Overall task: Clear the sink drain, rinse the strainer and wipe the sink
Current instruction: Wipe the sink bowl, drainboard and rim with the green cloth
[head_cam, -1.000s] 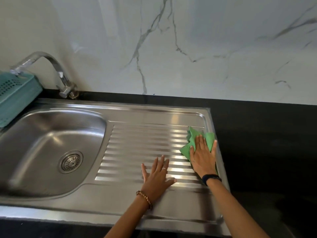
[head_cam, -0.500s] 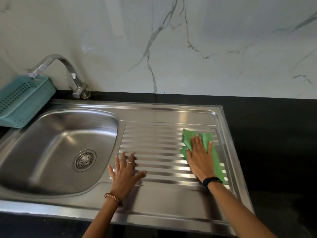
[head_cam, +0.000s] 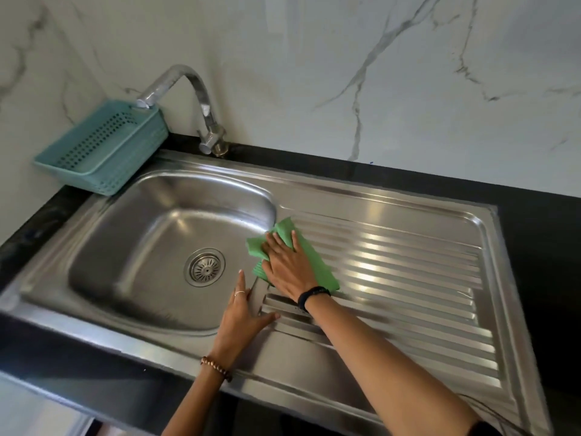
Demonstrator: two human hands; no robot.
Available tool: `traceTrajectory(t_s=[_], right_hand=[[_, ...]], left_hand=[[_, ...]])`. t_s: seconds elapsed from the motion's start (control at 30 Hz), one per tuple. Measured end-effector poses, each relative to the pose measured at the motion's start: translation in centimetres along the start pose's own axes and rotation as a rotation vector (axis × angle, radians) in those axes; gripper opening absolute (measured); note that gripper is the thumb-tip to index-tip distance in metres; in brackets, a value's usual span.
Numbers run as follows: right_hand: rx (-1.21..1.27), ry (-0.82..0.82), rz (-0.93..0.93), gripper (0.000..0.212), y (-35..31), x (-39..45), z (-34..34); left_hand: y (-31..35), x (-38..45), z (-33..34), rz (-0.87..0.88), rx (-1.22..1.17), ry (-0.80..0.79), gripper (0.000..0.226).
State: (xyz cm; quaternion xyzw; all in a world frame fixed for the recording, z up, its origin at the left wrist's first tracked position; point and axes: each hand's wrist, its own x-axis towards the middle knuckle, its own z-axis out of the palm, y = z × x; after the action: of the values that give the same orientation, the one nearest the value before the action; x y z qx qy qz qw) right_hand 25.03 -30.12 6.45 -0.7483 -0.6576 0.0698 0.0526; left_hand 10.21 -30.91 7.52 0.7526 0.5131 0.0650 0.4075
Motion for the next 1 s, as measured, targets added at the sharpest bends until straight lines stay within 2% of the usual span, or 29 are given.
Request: traceTrajectory(t_s=[0.13,0.23,0.33,0.53,0.67,0.77,1.0], right_hand=[[-0.023,-0.015,-0.083,0.054,0.3,-1.5,0.5],[0.004,0.005,-0.058,0.055,1.4,-4.3,0.6],[0.038,0.054,0.067,0.056,4.3,-8.3,0.4],[0.031,0.098,0.363,0.056,12.8,-18.6,-1.0],[-0.110,0.107,0.649,0.056,17.6,-24.0,-2.6],[-0.168,0.057,0.724,0.058,17.8,-25.0,-3.1],[-0.049,0.163,0.732,0.060,14.0,-28.5,-1.8]], left_hand=[[0.5,-0.6,-0.1,0.037,-0.056,-0.023,0.123],[1.9,-1.5,1.0,0.097,-0.077,0.005,0.125],[3.7,-2.7,3.5,0.165,0.023,0.028,0.119],[8.3,-4.7,11.4,0.389,0.379,-0.254,0.097],[9.8,-5.3,14.4,0.404,0.534,-0.296,0.098],[9.5,-5.0,14.4,0.393,0.566,-0.305,0.102],[9.4,-5.0,14.2,0.407,0.589,-0.323,0.102]])
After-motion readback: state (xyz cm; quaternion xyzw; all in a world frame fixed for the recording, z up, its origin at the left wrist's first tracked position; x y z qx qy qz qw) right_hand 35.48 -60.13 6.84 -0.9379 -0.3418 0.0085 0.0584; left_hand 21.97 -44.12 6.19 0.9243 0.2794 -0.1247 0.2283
